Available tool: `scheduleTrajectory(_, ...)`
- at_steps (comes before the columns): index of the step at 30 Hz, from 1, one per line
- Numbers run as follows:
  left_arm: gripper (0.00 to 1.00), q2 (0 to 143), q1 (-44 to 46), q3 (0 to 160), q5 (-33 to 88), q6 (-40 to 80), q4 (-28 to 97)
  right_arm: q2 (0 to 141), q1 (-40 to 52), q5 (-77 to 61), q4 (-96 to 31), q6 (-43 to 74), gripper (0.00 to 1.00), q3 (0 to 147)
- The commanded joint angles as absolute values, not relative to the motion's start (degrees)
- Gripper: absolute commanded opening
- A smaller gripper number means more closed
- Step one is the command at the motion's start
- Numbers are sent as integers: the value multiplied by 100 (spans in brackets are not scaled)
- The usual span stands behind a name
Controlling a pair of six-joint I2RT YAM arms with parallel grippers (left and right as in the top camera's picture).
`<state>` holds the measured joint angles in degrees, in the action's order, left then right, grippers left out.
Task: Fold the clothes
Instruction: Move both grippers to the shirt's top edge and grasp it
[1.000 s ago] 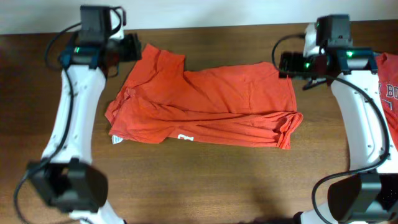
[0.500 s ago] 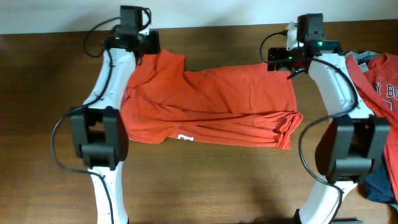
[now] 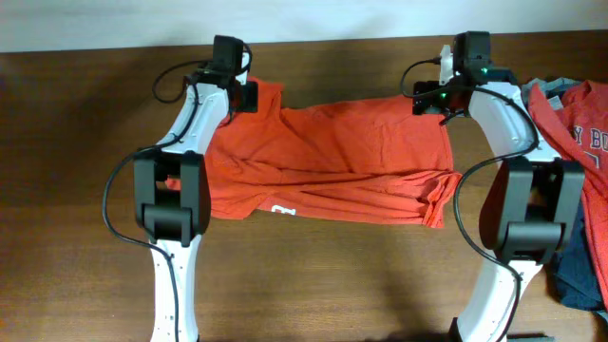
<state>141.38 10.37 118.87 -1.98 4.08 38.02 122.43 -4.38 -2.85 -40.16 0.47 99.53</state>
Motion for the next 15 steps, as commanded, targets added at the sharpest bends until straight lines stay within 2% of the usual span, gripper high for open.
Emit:
scheduleTrajectory(1,54,14317,1063,12016,-261,331,3835,12317,-460,-235,-3970,-25,87,9992)
scheduleTrajectory(2,54,14333,1074,12016,-266,329,3833,12317,-458,-235,-3962,-25,87,9992)
scheduleTrajectory(4,46,14359,1122,12016,-311,311,3813,12317,-458,-235,-3938,-23,84,9992)
scheduleTrajectory(7,10,14357,1160,12018,-530,314,3752,12317,-458,-233,-3918,-25,78,9992)
scheduleTrajectory(8,4,14357,1166,12025,-613,316,3754,12317,-458,-235,-3916,-25,75,9992)
scheduleTrajectory(12,1,14355,1168,12154,-733,318,3894,12317,-445,-257,-3905,-25,63,9992)
scheduleTrajectory(15,1,14355,1170,12427,-738,318,4158,12317,-440,-257,-3887,-49,59,9992)
